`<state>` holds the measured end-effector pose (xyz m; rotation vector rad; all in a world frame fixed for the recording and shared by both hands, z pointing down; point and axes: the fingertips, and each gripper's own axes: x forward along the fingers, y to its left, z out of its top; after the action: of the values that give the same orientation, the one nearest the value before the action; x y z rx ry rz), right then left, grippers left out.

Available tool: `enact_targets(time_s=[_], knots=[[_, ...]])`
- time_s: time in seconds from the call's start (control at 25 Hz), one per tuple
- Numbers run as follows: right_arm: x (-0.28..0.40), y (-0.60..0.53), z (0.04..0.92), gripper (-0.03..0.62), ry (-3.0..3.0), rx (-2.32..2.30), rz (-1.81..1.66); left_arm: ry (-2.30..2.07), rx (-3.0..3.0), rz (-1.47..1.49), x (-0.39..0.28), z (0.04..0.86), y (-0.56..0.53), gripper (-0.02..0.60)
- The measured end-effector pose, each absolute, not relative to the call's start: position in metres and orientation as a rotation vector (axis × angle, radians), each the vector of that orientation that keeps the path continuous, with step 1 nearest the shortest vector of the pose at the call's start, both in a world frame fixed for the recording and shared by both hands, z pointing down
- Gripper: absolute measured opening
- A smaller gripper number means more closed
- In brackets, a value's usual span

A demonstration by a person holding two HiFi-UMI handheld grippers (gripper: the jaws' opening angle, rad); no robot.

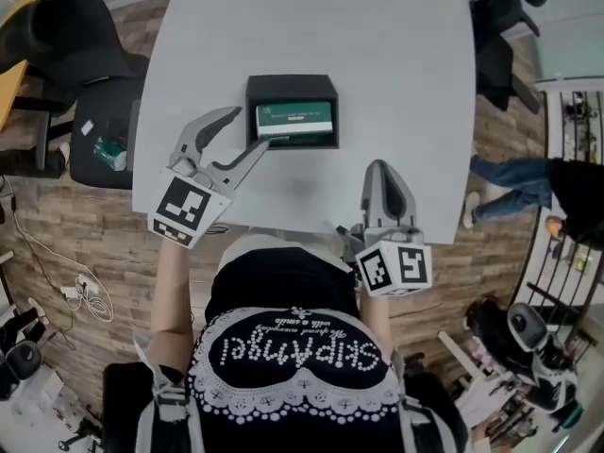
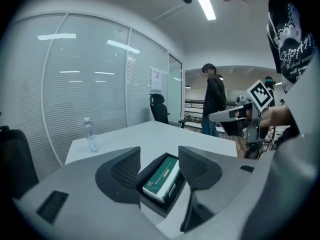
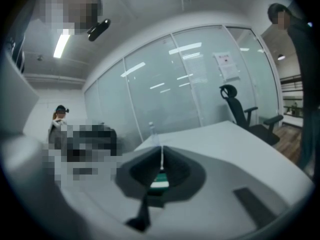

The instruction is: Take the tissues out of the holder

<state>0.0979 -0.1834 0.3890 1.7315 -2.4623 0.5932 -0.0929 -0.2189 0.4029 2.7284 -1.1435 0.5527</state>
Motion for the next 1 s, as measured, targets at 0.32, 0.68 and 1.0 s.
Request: enact_targets(time_s=[0.32, 0.68, 1.0], knots=[[0.117, -0.190, 0.403, 0.032, -2.398, 1.770, 0.649, -0.879, 2.716, 0.768, -0.064, 0.462, -0.240, 0.286], [0.136, -0.199, 0.416, 0.032, -2.334, 1.803, 0.695, -0.687, 2.631, 0.971, -0.048, 0.520, -0.251, 0.311], [0.138, -0.208, 0.421, 0.032, -2.316, 1.792, 0.717, -0.558, 2.549, 1.157, -0.046, 0.563, -0.247, 0.328]])
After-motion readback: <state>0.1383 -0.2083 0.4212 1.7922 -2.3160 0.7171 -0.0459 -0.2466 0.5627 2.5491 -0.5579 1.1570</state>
